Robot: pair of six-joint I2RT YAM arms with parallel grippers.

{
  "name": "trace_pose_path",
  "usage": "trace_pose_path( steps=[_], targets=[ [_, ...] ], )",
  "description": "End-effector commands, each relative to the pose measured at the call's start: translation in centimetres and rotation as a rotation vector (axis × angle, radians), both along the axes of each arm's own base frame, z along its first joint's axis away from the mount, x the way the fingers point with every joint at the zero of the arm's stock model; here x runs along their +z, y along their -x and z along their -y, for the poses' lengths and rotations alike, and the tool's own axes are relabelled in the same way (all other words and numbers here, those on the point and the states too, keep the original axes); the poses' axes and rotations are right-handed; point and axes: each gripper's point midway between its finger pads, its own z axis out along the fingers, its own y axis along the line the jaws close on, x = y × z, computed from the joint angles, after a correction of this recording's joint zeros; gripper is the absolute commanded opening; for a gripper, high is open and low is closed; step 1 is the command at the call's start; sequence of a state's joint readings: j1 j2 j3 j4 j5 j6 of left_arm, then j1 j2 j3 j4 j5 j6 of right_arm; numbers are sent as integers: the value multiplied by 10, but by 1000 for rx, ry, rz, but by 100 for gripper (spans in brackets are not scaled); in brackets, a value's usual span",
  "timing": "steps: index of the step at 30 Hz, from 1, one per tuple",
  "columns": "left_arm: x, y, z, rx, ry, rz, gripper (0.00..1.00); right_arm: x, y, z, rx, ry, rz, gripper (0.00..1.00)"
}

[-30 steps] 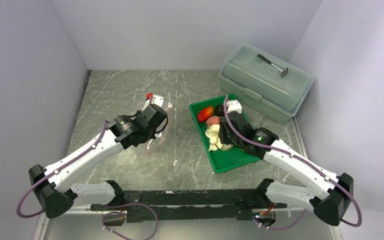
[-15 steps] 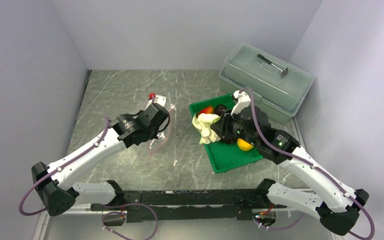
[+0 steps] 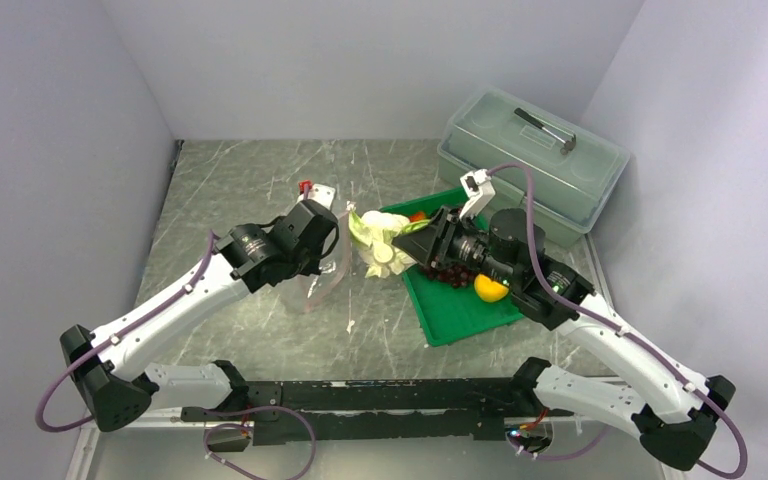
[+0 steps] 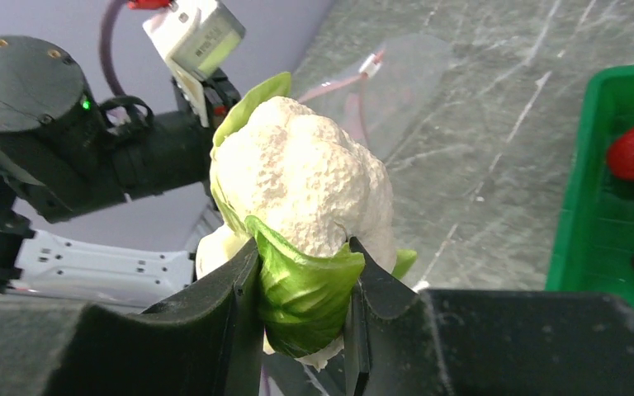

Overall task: Place the food in the zip-top bag and seal the zipper
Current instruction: Place the fake vegetable in the zipper food storage bag.

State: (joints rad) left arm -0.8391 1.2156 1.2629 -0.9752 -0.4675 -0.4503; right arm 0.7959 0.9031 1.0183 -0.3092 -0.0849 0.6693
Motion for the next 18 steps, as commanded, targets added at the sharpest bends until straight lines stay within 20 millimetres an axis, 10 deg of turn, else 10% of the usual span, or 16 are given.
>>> trace_pose_path(
  steps=[1,18],
  targets=[
    [12,-4,12,7,70,13,0,44,2,-16,19,-223,26,13],
    [23,-4,17,54,133,2,0,23,-8,-41,-88,-374,-69,11]
  ],
)
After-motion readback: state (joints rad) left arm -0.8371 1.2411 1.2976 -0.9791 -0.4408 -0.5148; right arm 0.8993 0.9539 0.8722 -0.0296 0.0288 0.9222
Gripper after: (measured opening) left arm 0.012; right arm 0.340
